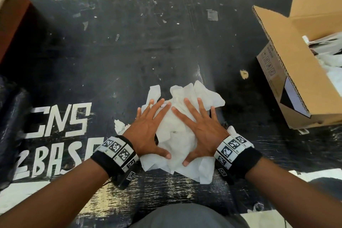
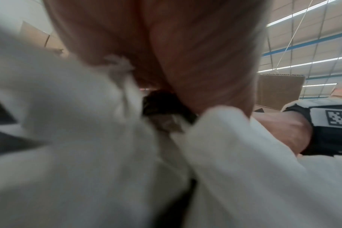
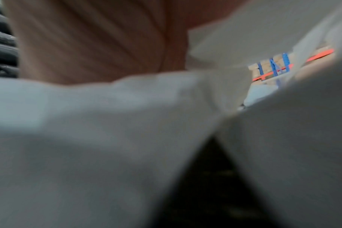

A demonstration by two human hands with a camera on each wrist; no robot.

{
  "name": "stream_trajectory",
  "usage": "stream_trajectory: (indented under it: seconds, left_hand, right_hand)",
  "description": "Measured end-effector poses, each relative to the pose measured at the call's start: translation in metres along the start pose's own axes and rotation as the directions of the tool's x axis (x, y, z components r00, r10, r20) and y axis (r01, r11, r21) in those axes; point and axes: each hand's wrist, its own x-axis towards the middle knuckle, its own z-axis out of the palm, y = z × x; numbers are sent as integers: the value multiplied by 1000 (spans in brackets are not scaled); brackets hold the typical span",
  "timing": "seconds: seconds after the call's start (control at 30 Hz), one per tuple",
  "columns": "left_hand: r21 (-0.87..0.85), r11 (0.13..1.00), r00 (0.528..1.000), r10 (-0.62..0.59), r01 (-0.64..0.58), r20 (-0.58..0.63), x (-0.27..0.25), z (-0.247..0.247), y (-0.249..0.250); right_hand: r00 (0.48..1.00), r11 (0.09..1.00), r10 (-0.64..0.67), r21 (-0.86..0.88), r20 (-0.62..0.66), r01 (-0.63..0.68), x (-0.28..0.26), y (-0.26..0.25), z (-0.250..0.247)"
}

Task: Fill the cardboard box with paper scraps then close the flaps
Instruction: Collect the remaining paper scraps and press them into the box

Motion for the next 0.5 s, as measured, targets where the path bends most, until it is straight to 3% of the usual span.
stream_trajectory:
  seconds: [0.2,0.3,0.5]
  left_hand:
    - [-232,973,987,-34,-3,-157,6,12,1]
    - [-203,979,957,-79,21,-280,4,13,8]
    - [-305,952,885,-175,39,-432,9,12,26]
  right_hand:
    - [1000,1000,13,23,12,-13,22,-9,-4]
    - [998,998,32,63,-51,-28,25,-11,-9]
    - [991,997,64,49,-115,-59,38,-20,-19]
